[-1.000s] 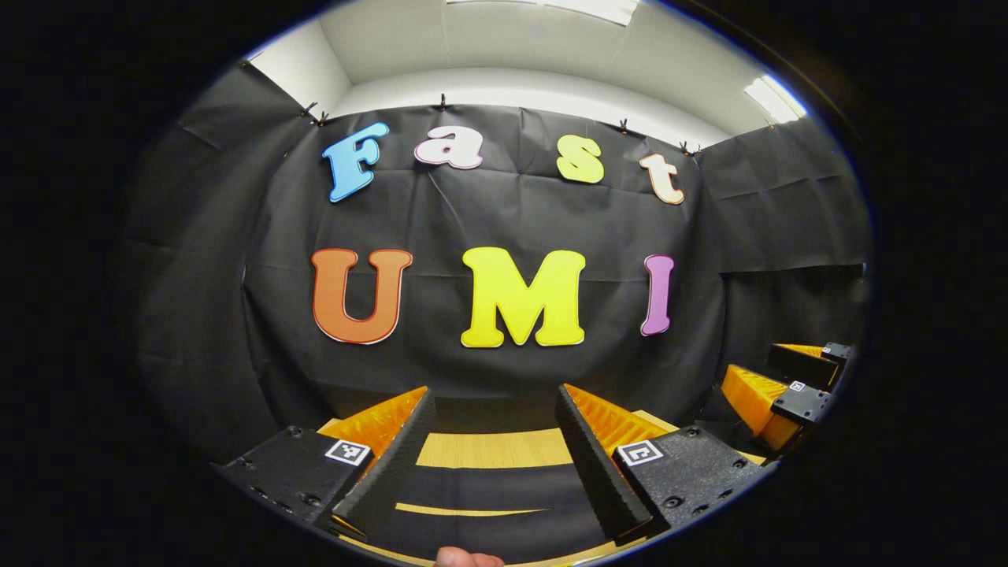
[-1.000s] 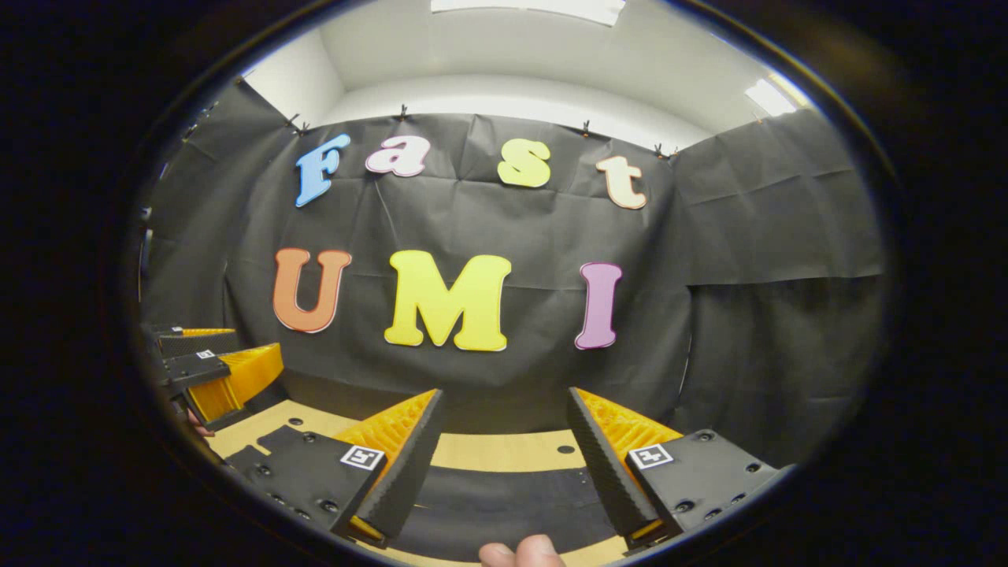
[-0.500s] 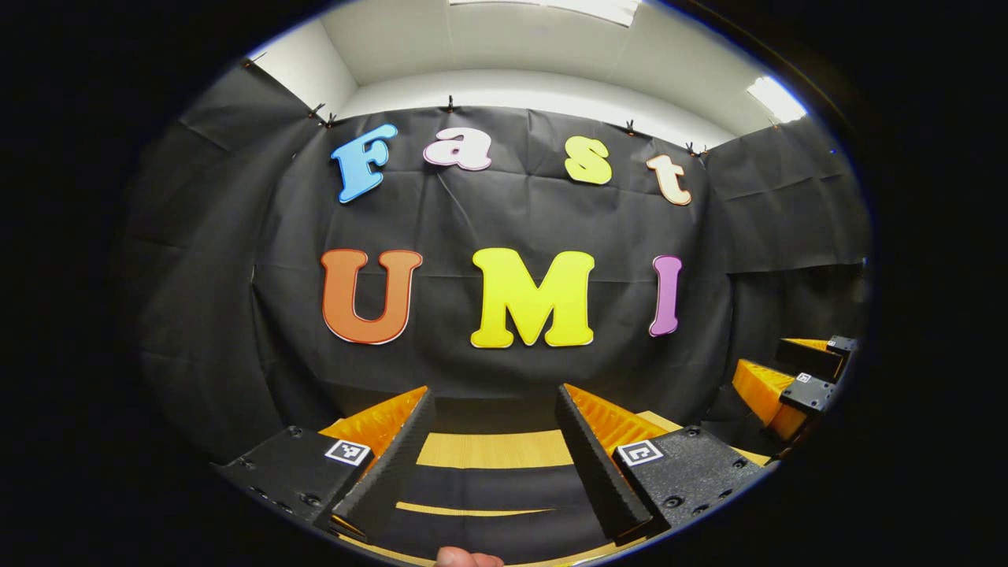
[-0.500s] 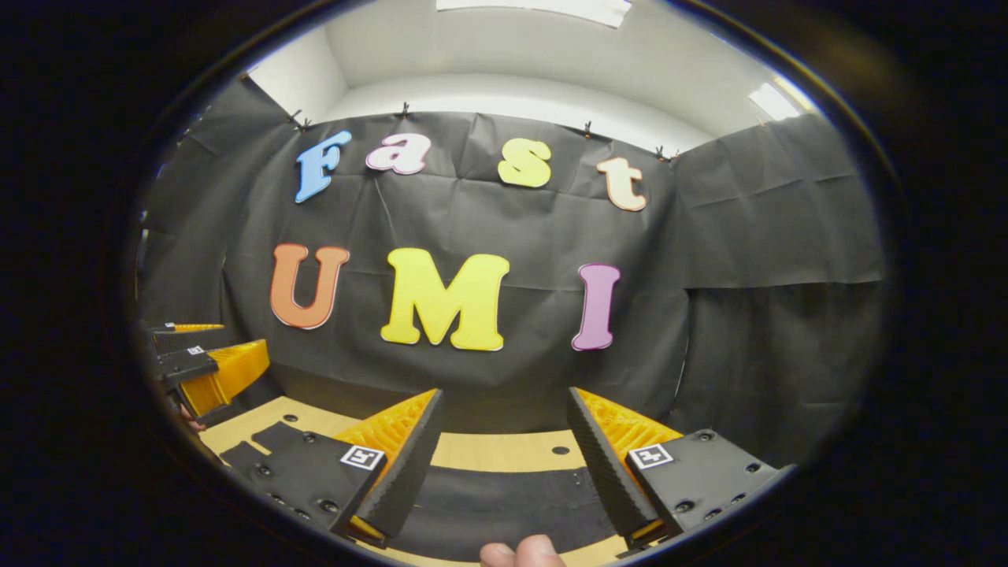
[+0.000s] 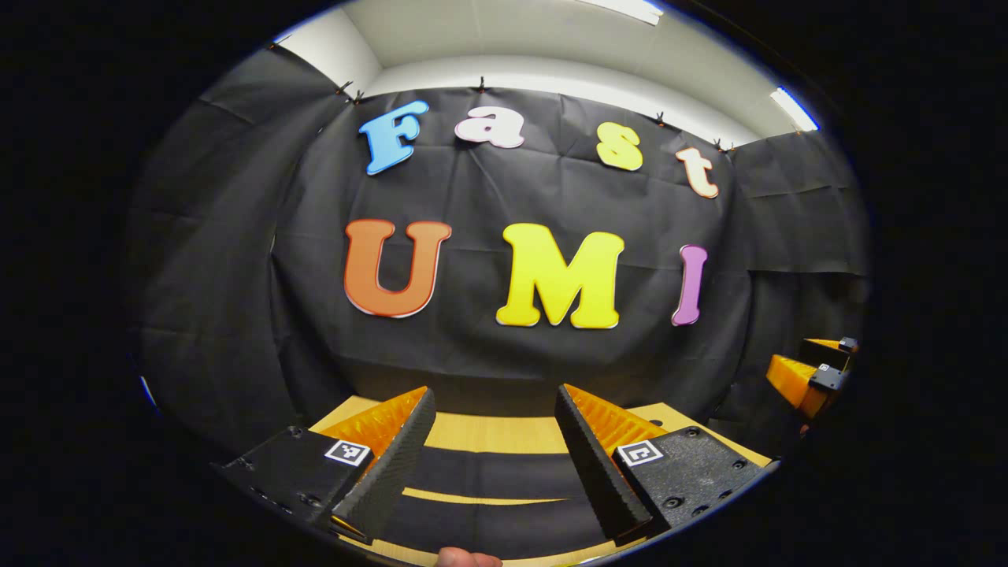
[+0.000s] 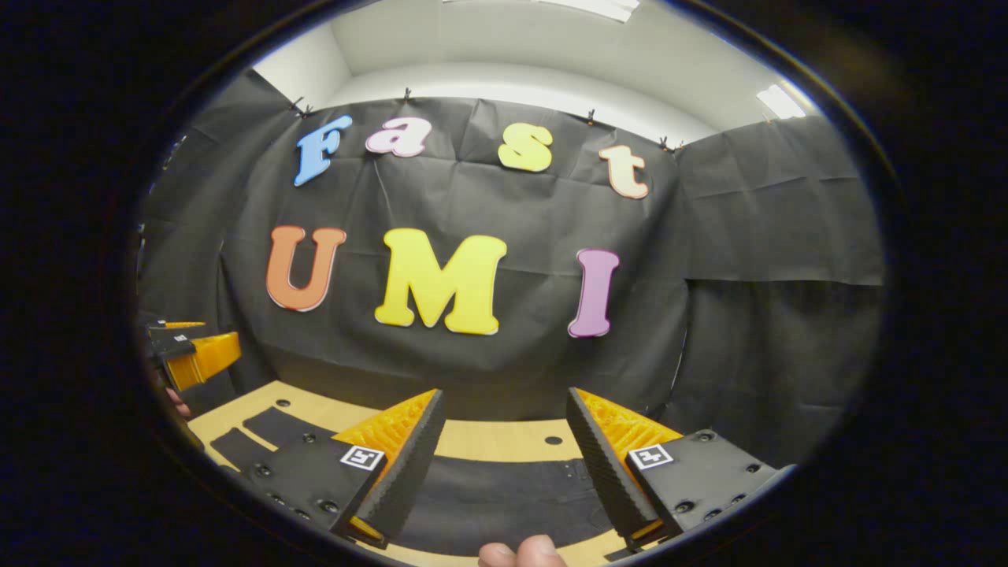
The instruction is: Grasp the waist and the cuffs of the jeans and fold them to make the two legs overlap; first hold the waist and fold one-third of the jeans toward the cuffs, then hold the cuffs and fold the remaining one-third in the same direction to finish folding.
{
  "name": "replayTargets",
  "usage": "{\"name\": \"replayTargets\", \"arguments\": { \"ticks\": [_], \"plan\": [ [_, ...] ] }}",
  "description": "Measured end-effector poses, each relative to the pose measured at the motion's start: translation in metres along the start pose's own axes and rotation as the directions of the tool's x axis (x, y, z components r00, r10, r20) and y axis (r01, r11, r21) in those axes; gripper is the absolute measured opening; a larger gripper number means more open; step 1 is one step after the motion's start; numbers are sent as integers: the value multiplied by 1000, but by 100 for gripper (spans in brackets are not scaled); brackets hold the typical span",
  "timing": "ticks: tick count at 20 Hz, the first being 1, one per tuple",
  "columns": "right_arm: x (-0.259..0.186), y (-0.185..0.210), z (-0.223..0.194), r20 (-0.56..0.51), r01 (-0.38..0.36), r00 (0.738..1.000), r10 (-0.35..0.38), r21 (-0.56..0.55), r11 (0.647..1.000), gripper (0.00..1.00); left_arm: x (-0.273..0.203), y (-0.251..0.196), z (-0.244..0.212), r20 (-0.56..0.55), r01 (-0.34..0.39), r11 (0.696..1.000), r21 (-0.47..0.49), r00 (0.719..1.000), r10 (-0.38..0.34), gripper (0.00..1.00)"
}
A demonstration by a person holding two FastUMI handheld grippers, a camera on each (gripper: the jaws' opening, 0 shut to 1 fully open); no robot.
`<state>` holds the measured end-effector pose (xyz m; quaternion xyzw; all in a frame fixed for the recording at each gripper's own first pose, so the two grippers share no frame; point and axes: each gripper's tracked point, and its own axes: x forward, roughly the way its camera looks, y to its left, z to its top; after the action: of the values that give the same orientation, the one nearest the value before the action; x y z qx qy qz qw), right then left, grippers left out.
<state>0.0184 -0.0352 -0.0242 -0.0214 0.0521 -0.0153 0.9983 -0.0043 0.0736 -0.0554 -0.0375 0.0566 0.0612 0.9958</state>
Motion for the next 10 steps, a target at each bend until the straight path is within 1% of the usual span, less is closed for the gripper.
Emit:
{"name": "replayTargets", "arguments": {
  "ticks": [1,3,5,6,7,8,9,10],
  "plan": [
    [6,-9,-10,-36,-1,999,1,0,1000,94,4,15,-9,-29,-25,999,-20,999,24,98],
    [20,-40,-31,-109,22,994,-23,-11,1000,96,11,50,-36,-102,-96,994,-58,991,89,98],
    [32,-72,-63,-210,45,977,-44,0,999,96,7,94,-64,-197,-193,975,-109,966,169,98],
    [37,-87,-82,-272,56,961,-50,14,998,96,2,116,-82,-249,-247,958,-145,946,206,99],
    [41,-102,-106,-340,68,939,-55,28,997,97,-3,136,-100,-302,-299,936,-183,924,236,99],
    [42,-117,-126,-400,78,915,-53,46,996,95,-8,156,-121,-361,-349,910,-225,897,254,98],
    [41,-131,-146,-463,93,885,-55,61,994,97,-15,170,-141,-430,-388,885,-256,866,255,99],
    [41,-145,-166,-516,109,854,-58,68,992,95,-23,183,-160,-487,-427,859,-283,835,255,99]
  ]
}}
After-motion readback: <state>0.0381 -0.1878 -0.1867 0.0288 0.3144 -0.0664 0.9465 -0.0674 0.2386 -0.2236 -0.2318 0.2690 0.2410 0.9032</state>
